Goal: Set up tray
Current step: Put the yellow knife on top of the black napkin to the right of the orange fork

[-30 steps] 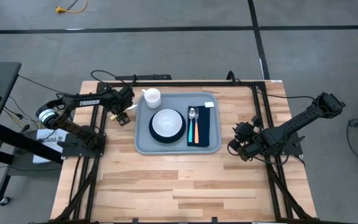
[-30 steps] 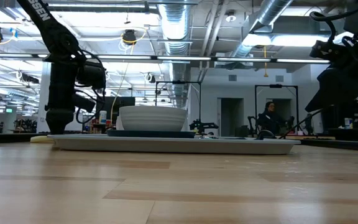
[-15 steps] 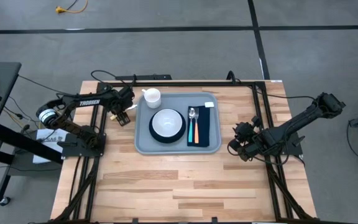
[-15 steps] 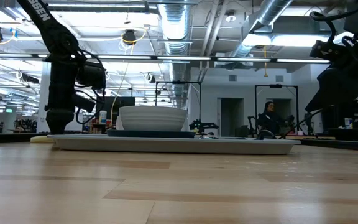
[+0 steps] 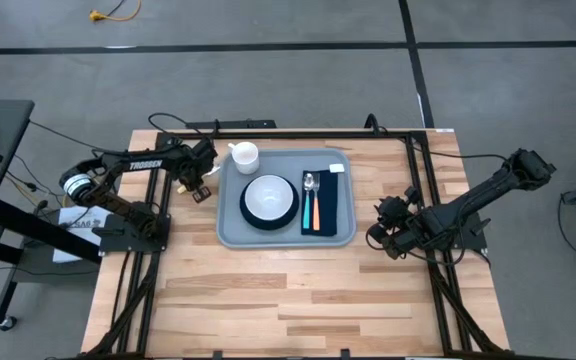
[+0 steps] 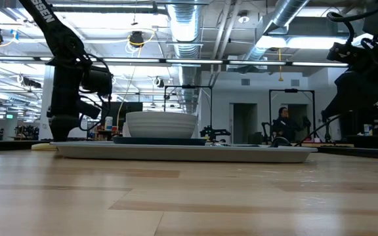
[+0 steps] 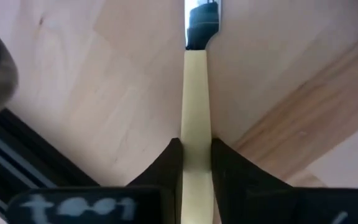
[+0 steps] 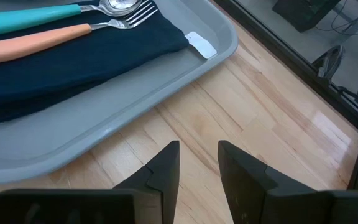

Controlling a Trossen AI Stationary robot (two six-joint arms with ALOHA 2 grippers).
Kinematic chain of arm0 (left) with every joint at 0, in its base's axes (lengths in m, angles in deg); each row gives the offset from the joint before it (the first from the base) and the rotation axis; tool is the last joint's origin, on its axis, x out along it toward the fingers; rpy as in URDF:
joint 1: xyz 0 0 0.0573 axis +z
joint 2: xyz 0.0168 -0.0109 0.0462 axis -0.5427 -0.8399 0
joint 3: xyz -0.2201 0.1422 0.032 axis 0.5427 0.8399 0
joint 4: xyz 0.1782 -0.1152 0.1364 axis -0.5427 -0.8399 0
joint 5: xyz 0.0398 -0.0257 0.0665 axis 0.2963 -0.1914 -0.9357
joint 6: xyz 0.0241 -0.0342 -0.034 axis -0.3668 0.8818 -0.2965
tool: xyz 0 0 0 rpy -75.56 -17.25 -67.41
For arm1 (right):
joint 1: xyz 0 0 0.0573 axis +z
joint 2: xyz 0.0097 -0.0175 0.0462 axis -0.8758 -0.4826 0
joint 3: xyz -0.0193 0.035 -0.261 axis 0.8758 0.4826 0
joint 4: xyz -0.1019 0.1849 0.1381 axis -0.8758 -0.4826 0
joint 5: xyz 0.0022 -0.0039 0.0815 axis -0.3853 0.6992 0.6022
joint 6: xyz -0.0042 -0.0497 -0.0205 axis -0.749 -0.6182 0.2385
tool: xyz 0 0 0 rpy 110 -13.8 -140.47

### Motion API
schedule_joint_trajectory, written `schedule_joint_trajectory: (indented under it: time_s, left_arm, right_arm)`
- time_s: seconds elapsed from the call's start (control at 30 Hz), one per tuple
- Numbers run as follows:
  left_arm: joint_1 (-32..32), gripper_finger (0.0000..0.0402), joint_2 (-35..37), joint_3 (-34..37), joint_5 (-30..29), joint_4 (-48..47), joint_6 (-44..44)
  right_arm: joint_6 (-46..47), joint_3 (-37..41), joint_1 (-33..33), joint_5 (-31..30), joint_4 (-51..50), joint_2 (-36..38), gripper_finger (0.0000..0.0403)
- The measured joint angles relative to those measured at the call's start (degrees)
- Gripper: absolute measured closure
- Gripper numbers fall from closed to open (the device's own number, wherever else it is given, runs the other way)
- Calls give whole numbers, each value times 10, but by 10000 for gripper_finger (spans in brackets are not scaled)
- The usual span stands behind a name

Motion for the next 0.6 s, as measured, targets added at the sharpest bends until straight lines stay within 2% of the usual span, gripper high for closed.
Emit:
schedule_joint_trajectory:
  time_s: [0.2,0.4,0.6]
  left_arm:
    - [0,353,0,-3,-11,-7,53]
    - [1,357,-2,-30,-67,-49,144]
    - [1,356,-1,-68,-94,-126,202]
  right_arm:
    - [0,0,0,0,2,0,301]
    - [0,0,0,0,2,0,301]
    - [0,0,0,-1,4,0,301]
